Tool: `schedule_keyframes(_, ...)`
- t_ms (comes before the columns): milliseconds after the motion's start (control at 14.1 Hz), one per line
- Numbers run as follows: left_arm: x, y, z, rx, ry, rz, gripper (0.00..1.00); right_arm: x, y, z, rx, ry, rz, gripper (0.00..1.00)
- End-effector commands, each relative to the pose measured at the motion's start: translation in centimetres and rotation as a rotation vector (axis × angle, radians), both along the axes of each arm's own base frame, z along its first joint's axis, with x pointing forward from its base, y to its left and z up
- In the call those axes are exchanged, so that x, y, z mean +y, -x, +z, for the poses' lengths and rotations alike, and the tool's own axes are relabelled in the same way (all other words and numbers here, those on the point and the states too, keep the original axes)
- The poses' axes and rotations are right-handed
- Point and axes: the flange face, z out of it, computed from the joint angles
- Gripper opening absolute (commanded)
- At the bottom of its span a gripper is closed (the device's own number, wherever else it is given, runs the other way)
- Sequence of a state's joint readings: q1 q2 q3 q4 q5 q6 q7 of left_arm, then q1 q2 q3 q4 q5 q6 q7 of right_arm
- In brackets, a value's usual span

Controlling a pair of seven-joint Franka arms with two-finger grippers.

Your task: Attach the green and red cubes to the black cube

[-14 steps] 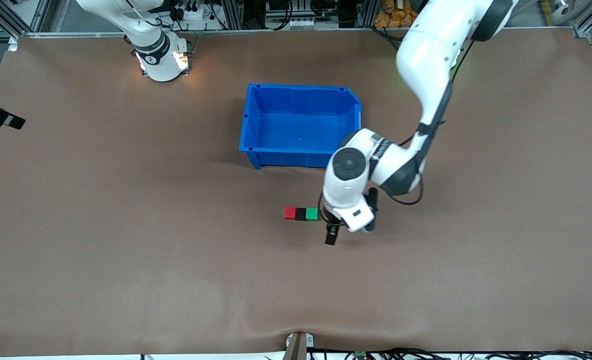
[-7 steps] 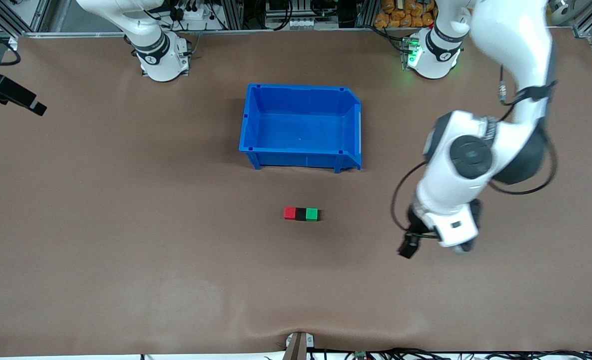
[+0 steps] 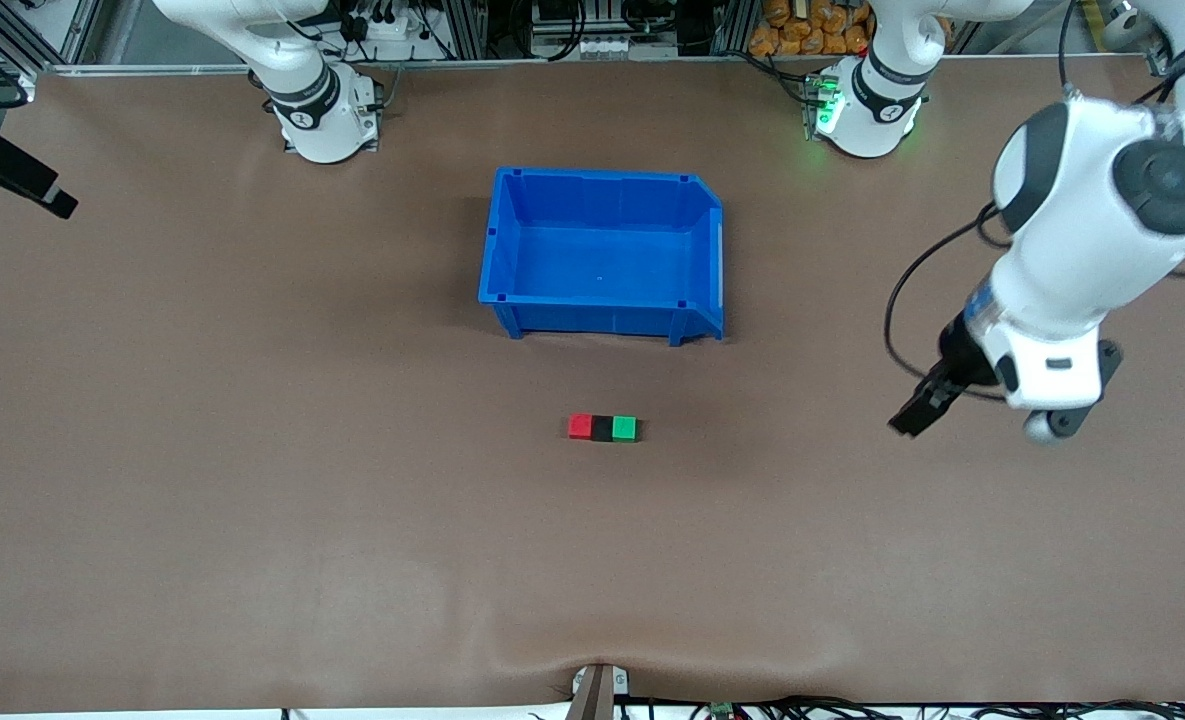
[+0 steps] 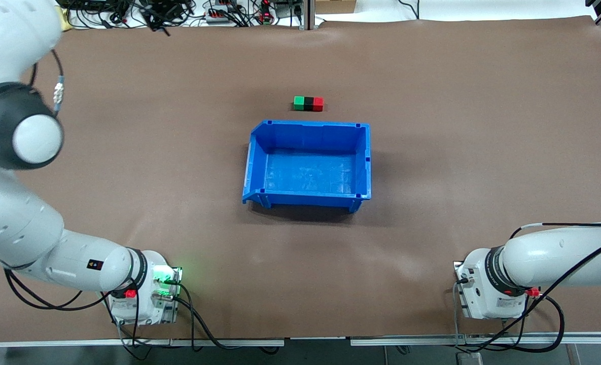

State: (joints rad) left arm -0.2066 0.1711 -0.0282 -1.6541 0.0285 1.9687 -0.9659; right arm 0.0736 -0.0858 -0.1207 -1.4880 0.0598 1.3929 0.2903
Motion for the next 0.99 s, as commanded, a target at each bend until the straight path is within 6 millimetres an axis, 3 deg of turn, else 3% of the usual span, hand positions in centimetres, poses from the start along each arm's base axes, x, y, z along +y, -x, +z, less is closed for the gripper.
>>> schedule_keyframes(0,4.2,5.0,2.1,-0.002,-0.008,-0.157,1.00,-0.9,-0.2,0.3,0.006,0.020,0.035,1.00)
schedule_keyframes(71,5.9,5.2,2.5,0.023,-0.021,-0.214,1.00,-0.2,-0.2,0.3,0.006,0.025,0.076,1.00)
schedule_keyframes(355,8.4,5.8,4.4,0.116,-0.048,-0.468,1.00,0.0,-0.1,0.3,0.010,0.027,0.078,1.00)
schedule_keyframes(710,8.6,6.0,7.4,0.166,-0.082,-0.829,1.00,0.3,0.0,0.1,0.024,0.025,0.079,1.00)
schedule_keyframes(923,8.7,6.4,8.3,0.204,-0.129,-0.929,1.00,0.6,0.0,0.2,0.022,0.032,0.093,1.00)
